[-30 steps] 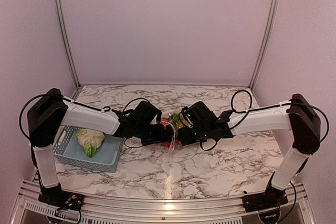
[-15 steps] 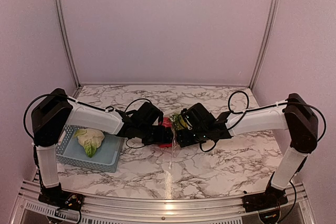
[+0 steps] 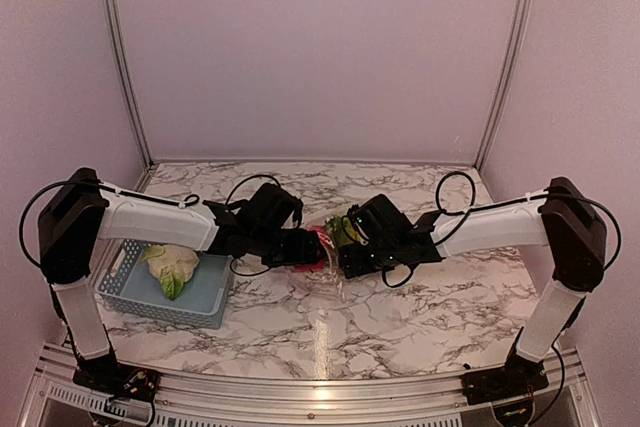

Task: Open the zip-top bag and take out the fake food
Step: Pick up the fake fruit from the zipper food storage bag, then place the fake fruit in the bin, then pick up the fake fruit from the zipper food storage bag.

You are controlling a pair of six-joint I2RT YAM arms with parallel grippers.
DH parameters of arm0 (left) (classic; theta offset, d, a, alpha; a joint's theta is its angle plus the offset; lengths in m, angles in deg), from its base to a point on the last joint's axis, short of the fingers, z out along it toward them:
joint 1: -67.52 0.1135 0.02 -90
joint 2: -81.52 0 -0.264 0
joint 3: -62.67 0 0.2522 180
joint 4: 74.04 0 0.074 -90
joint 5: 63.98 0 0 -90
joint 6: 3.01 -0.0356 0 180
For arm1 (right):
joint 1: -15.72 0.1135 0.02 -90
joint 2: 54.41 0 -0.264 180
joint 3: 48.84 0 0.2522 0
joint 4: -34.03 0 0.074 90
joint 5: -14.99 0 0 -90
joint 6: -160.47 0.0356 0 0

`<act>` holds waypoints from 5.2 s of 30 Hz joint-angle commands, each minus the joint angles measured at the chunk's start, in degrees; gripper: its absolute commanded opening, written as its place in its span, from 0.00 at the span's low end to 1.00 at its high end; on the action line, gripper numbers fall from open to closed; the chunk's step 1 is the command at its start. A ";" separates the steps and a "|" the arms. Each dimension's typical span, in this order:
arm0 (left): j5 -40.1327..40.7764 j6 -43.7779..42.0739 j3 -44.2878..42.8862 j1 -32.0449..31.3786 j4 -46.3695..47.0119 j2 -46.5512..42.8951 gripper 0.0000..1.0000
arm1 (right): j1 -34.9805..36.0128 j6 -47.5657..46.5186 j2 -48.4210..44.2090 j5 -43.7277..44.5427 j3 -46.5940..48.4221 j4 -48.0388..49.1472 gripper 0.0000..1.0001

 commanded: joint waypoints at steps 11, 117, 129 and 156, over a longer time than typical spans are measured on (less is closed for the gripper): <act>6.36 0.39 9.36 -0.19 -4.57 -16.96 0.61 | -0.50 0.46 -4.15 0.33 0.67 -1.92 0.78; 4.32 10.63 11.62 -2.31 9.49 -11.76 0.85 | 0.25 -3.40 -0.17 -2.01 17.04 -5.13 0.59; 4.22 11.23 10.92 -2.34 12.14 -8.64 0.51 | -0.85 -3.74 2.52 -2.83 17.83 -5.17 0.52; 7.38 8.98 7.06 -2.22 11.69 -5.00 0.33 | -0.97 -4.04 3.35 -2.90 18.78 -6.17 0.48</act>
